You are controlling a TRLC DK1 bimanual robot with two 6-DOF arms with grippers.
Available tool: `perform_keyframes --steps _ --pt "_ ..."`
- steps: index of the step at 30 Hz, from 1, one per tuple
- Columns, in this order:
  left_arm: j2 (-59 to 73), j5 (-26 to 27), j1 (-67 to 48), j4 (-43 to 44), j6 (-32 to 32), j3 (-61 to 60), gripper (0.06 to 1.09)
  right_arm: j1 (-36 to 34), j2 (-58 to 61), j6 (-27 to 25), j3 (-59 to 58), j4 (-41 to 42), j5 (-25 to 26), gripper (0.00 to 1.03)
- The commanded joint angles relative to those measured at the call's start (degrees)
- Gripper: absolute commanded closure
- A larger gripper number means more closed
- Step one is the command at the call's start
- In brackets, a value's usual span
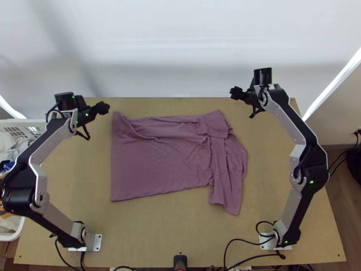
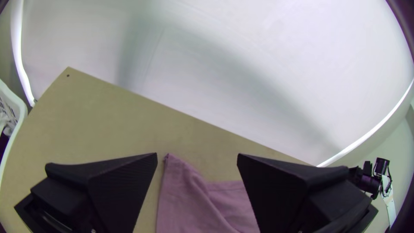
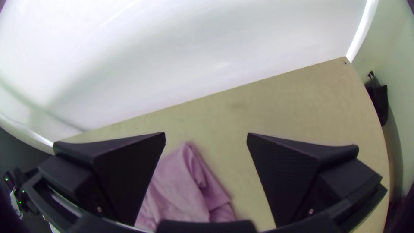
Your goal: Fold the t-shirt
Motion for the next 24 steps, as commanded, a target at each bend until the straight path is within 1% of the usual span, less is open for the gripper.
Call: perform_keyframes --steps 1,3,5,6,7,8,10,13,15,19,21,22,24 --pt "-6.13 0.34 0.26 -0.05 -1.93 1.55 0.1 -1.48 -2.03 2.58 6.97 -12.64 -0.15 0.03" --pt "-8.94 0.52 0.0 -2.33 -1.93 0.93 0.1 -2.18 -2.03 4.43 10.14 -22.04 -0.15 0.04" --pt "-11.93 1.05 -0.35 -7.69 -2.36 0.76 0.1 -2.09 -3.7 4.25 11.01 -30.92 -0.15 0.04" --pt "-13.42 1.48 -0.44 -9.8 -2.63 0.4 0.1 -2.01 -4.76 3.37 10.4 -34.44 -0.15 0.04" --pt "-15.44 1.48 -0.79 -11.82 -2.45 -0.03 0.1 -1.83 -5.64 0.39 9.34 -38.92 -0.15 0.04" --pt "-17.82 1.48 -0.97 -12.35 -2.36 -1.35 0.1 -1.65 -6.34 -0.41 8.64 -43.22 -0.15 0.07" --pt "-22.3 1.48 -1.23 -11.82 -2.36 -4.69 0.1 -1.13 -8.1 -0.67 5.57 -50.61 -0.23 0.08" --pt "-27.66 1.48 -1.67 -12.53 -2.28 -7.77 0.1 -0.42 -14.25 -1.72 -5.86 -50.87 -0.41 0.09" --pt "-30.65 1.48 -1.85 -12.88 -2.36 -9.7 0.1 -0.07 -17.5 -2.51 -11.84 -50.78 -2.26 0.16" --pt "-34.69 1.48 -2.37 -13.4 -2.28 -13.22 0.1 1.25 -21.19 -3.13 -22.03 -49.2 -4.8 0.16" --pt "-35.57 1.4 -2.46 -13.49 -2.28 -14.36 0.1 2.13 -21.72 -3.57 -26.16 -47.97 -6.12 0.27" --pt "-35.92 1.4 -2.46 -13.58 -2.28 -14.8 0.1 2.74 -22.25 -3.57 -27.92 -46.56 -7.0 0.29" --pt "-36.62 1.4 -2.46 -14.02 -2.28 -15.15 0.1 3.18 -23.21 -3.48 -31.09 -42.96 -7.88 0.29"
